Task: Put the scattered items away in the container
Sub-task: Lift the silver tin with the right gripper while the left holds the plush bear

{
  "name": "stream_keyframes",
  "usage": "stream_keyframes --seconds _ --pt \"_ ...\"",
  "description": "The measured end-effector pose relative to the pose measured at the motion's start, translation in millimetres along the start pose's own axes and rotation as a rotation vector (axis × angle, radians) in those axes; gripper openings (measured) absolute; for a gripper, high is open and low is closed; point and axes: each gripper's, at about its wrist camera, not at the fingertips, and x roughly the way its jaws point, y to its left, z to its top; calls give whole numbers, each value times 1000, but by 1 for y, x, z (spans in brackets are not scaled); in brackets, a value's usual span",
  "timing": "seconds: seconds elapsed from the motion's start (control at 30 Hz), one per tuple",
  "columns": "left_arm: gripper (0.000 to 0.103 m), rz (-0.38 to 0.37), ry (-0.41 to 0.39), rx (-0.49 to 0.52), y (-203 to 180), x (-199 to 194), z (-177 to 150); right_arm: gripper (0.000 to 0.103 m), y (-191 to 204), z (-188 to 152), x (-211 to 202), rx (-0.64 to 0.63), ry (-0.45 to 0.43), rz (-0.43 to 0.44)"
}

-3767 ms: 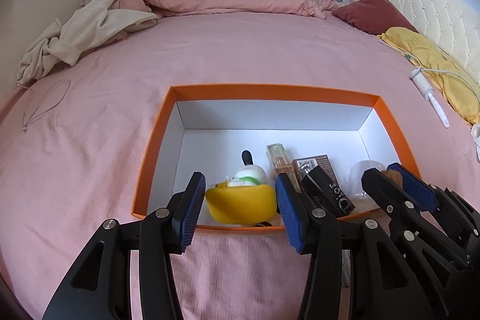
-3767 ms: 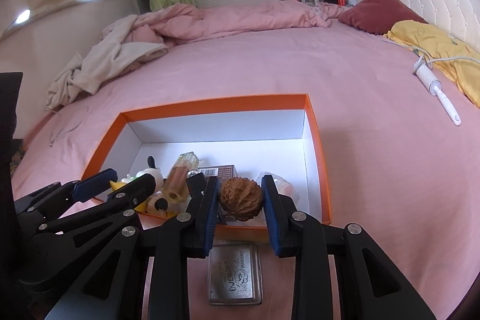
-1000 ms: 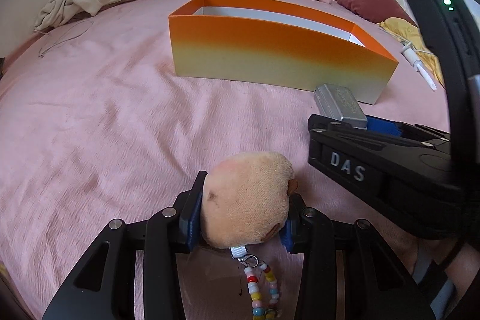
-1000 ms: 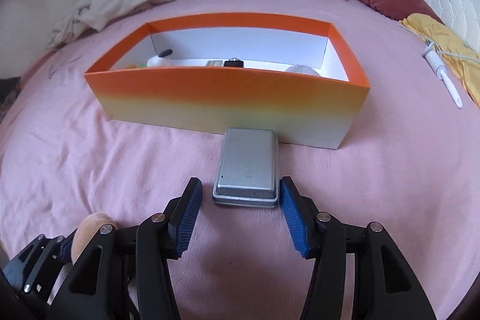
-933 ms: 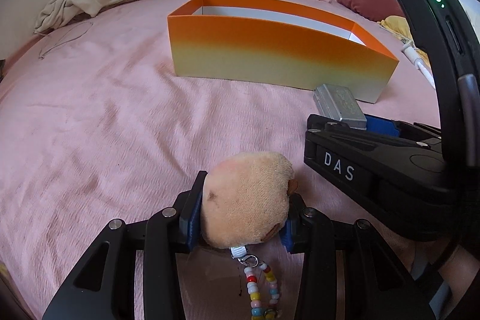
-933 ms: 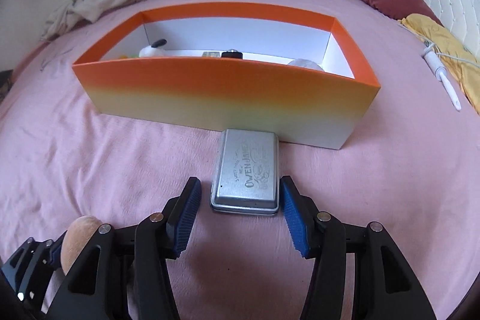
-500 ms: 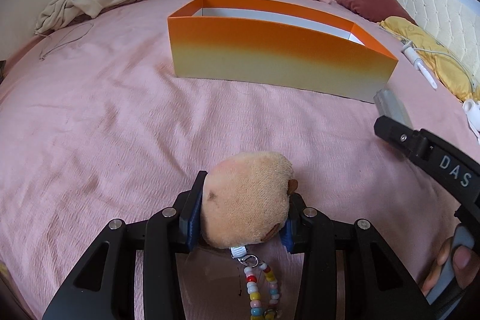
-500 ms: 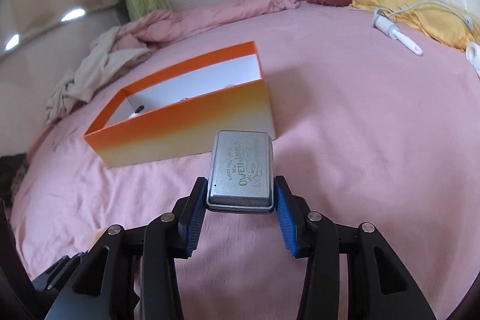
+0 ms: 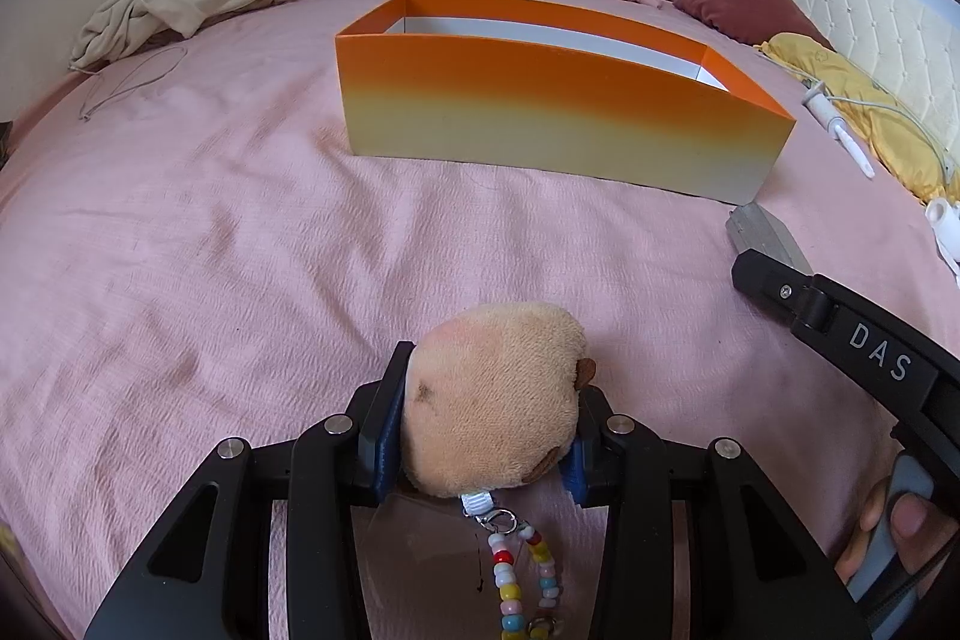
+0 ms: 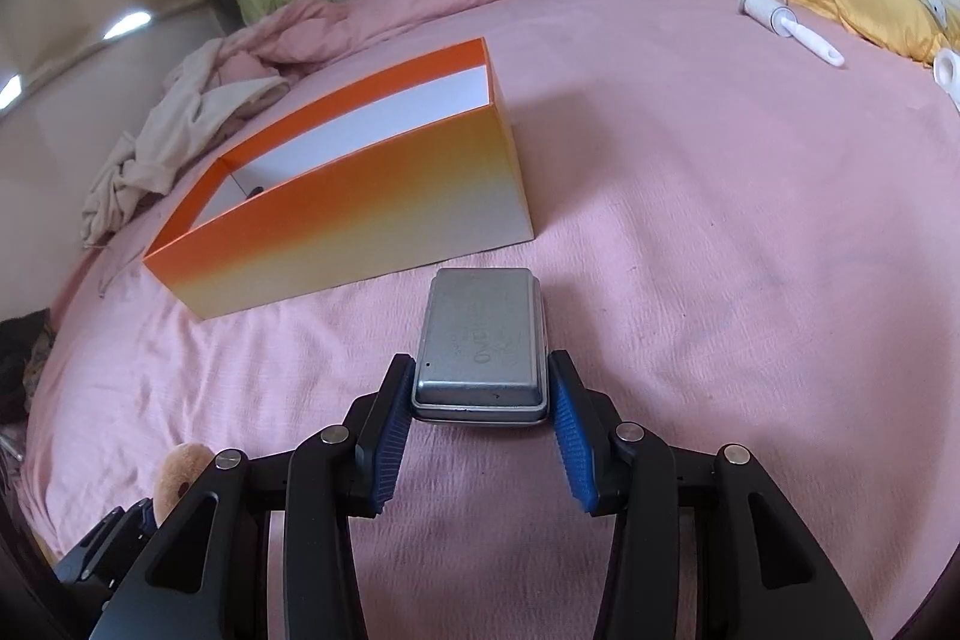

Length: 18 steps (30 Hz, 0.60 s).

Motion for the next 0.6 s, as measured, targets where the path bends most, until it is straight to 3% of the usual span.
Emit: stream_keyframes --seconds 0.6 --pt "41 0 0 1 0 0 1 43 -4 -3 -3 -6 2 -9"
